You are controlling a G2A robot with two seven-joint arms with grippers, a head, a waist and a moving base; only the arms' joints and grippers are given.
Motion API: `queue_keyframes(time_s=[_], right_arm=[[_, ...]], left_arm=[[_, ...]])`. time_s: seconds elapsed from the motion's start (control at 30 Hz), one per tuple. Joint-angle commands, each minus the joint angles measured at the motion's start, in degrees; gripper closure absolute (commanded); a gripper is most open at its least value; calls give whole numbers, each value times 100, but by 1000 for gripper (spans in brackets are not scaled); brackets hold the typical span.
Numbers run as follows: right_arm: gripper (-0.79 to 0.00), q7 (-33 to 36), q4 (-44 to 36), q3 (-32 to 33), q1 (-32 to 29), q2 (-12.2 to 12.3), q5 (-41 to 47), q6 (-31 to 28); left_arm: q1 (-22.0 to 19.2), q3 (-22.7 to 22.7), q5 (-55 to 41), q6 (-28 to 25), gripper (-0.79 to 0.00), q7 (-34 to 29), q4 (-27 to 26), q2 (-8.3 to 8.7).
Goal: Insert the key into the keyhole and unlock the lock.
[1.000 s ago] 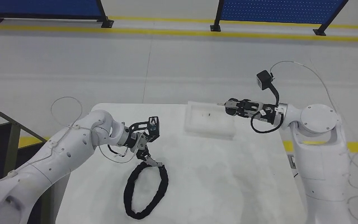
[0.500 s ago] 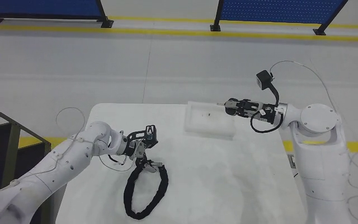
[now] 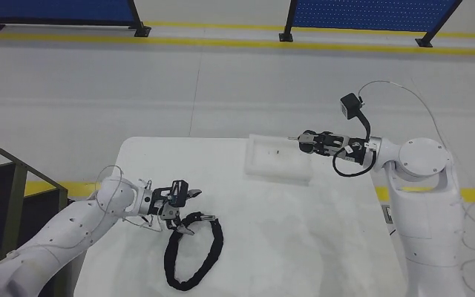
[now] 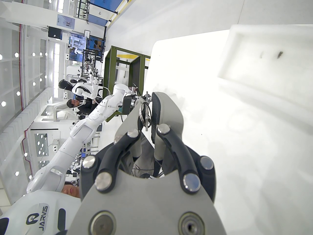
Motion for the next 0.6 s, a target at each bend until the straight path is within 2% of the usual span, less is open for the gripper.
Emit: queue_keyframes(time_s=[0.0,0.33,0.57], right_arm=[[0,0,0,0,0,0,0,0],[0,0,0,0,0,0,0,0],[0,0,0,0,0,0,0,0]], left_arm=[[22,-2,241,-10,-785,215,168,-99],[69,-2,576,-6,-785,356,905,-663],[109,-2,971,85,-785,549,1337,-929]])
